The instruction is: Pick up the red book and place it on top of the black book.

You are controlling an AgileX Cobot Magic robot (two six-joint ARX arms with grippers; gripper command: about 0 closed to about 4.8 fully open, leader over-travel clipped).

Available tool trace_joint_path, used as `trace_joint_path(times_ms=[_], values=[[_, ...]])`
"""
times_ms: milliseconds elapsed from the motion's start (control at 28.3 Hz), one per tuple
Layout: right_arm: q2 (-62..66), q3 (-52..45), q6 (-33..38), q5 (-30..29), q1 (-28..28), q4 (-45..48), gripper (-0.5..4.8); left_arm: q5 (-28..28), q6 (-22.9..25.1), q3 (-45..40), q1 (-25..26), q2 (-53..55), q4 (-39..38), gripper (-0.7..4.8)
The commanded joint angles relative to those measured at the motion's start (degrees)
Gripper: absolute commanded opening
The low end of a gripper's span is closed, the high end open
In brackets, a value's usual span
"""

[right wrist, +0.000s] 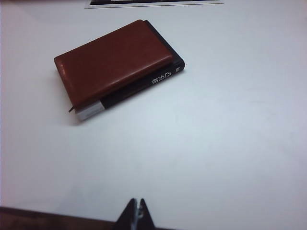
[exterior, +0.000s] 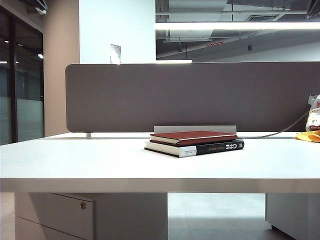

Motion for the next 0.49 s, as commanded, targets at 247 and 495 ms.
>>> trace_joint_path(times_ms=[247, 495], values=[[-17.2, -19.06, 1.99, -0.02, 0.11, 11.3, -0.06, -2.75, 0.83, -16.52, 0.02, -17.75, 6.16, -0.06], [-31.3, -33.53, 4.28, 0.26, 0.11, 16.83, -0.06, -5.62, -1.29, -33.22, 0.0, -36.35, 10.97, -0.06]])
